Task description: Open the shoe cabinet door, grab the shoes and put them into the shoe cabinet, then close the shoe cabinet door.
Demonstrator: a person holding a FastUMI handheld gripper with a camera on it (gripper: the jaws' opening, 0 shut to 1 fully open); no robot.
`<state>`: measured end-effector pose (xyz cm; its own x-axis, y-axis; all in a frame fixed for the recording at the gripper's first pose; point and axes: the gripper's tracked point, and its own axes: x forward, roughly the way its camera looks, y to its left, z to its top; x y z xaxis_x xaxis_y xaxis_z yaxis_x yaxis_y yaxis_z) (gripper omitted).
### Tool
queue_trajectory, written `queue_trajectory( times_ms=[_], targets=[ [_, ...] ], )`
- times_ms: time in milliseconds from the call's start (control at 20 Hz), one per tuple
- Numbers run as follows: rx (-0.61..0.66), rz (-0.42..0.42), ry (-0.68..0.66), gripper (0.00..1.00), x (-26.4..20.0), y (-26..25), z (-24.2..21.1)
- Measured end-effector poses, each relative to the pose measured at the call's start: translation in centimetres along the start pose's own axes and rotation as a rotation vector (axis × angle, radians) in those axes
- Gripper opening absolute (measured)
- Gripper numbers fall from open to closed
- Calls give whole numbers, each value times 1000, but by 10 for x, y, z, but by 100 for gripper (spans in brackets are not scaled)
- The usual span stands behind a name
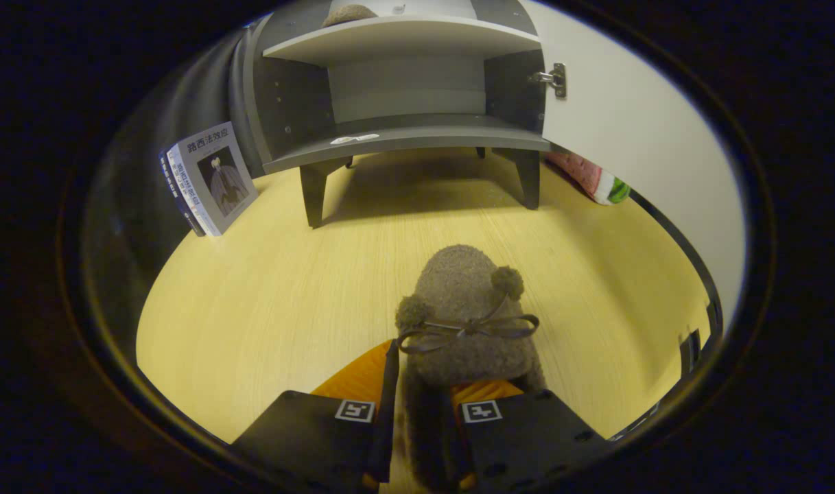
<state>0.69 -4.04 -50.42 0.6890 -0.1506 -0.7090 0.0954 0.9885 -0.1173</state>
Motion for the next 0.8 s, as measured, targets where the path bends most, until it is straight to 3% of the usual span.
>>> queue_trajectory(
  times_ms=[250, 350, 800],
  targets=[
    [-32, -23, 8, 32, 5, -3, 4],
    [-30, -17, 9, 11, 4, -2, 1],
    [-38, -13, 7, 3, 2, -3, 1]
  ],
)
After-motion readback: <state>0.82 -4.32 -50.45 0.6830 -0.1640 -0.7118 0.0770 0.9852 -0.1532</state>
